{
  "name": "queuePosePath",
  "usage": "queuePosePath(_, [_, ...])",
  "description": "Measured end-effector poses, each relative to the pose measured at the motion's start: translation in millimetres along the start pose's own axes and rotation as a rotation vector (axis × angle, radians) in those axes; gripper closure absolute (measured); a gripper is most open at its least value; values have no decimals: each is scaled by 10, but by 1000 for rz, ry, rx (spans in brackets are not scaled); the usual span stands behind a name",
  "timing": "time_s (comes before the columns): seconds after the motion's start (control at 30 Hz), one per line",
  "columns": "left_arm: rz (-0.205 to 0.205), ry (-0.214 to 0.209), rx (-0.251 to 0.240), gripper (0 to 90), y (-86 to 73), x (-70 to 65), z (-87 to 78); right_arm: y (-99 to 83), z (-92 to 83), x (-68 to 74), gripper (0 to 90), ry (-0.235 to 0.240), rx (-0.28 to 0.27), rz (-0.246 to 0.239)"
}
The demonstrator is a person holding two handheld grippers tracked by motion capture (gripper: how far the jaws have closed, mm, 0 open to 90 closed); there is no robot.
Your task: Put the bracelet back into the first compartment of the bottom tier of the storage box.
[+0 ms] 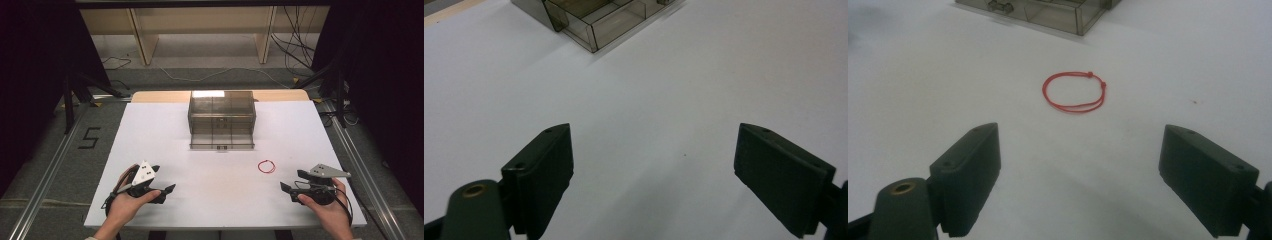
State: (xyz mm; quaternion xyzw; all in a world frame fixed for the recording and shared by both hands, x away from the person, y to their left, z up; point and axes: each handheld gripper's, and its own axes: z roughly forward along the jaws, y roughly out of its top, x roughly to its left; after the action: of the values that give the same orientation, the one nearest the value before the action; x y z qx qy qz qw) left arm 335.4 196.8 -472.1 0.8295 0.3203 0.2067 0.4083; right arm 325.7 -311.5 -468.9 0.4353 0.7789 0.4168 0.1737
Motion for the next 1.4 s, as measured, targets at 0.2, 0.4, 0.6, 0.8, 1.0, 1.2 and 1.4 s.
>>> queuePosePath(0.2, [4, 3, -5, 160, 5, -11, -3, 24, 22, -2, 203, -8, 5, 4])
queuePosePath(0.4, [1, 5, -6, 160, 8, -8, 5, 69, 80, -48, 205, -37, 15, 15])
queuePosePath(0.6, [-1, 5, -6, 161, 12, -9, 18, 150, 172, -117, 258, -60, 31, 30])
queuePosePath(0.8, [0, 1, -8, 161, 14, -18, 28, 259, 247, -200, 324, -84, 28, 19])
queuePosePath(1.0, [-2, 2, -8, 161, 12, -12, 34, 341, 421, -241, 390, -86, 64, -2])
queuePosePath(1.2, [-2, 5, -8, 161, 12, -9, 37, 422, 562, -231, 457, -84, 95, -28])
queuePosePath(1.4, [-2, 2, -6, 161, 11, -9, 41, 449, 634, -219, 519, -79, 124, -39])
